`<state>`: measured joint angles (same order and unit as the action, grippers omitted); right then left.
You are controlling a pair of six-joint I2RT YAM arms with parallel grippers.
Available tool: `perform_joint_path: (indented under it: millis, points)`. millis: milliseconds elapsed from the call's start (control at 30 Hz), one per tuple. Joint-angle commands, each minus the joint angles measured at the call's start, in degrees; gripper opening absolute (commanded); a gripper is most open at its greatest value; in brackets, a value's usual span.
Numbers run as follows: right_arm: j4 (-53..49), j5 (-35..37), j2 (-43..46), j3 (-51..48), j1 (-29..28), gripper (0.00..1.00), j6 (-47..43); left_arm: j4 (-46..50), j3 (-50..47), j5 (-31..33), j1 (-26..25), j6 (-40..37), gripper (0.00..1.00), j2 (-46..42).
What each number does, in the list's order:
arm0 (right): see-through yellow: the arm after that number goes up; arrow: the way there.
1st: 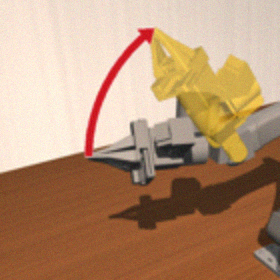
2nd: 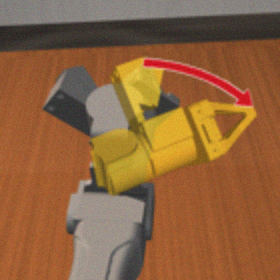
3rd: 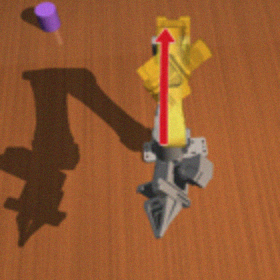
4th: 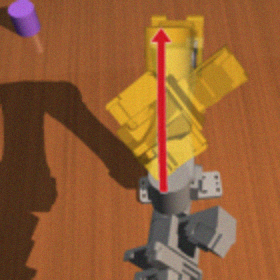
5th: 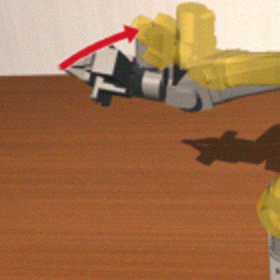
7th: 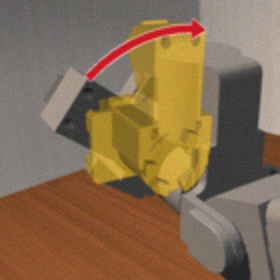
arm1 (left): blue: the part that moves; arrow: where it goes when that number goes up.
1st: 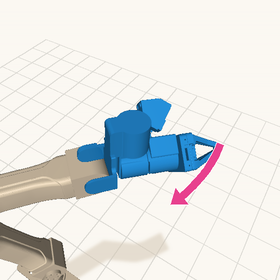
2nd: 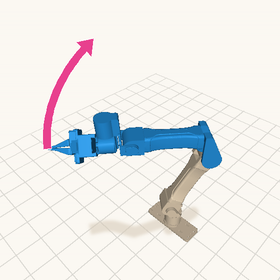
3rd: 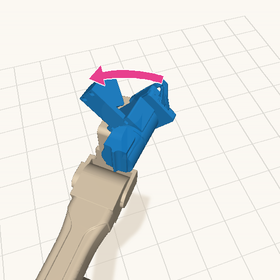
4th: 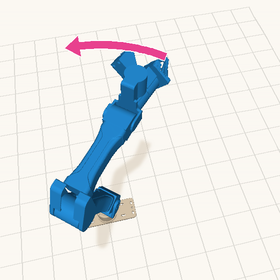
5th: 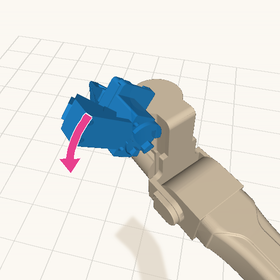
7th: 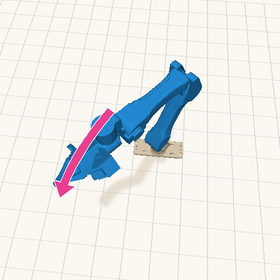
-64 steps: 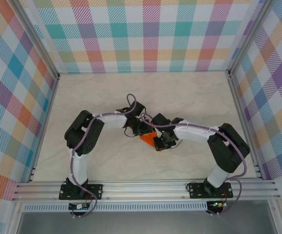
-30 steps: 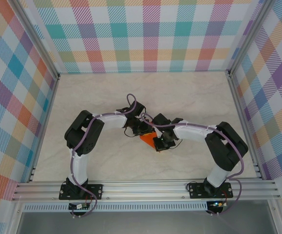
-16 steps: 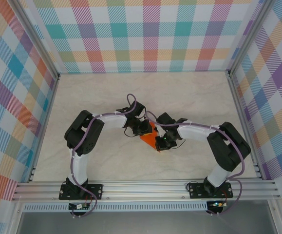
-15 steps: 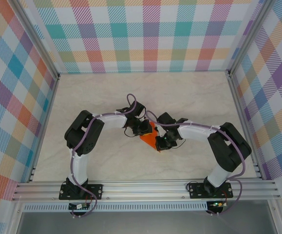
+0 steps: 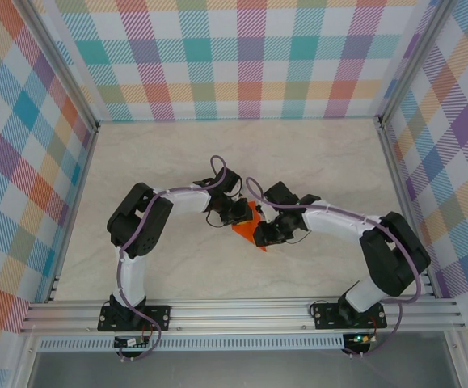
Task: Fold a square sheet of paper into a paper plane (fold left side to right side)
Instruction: Fourth fold the wing at the center of the table.
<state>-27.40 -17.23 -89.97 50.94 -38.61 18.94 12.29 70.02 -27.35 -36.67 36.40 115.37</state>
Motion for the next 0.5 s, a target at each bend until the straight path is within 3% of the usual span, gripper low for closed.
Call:
perform_joint_path:
  millis: [0, 467]
  points:
    - [3.35, -4.52, -3.73, 1.31, 0.2, 0.27, 0.65, 5.94, -0.94, 2.51, -0.42, -0.88, 0.13, 1.08]
    - [-0.18, 1.02, -7.23, 2.93, 0.29, 0.27, -0.64, 6.38, -0.59, 2.57, -0.42, -0.89, 0.13, 1.31]
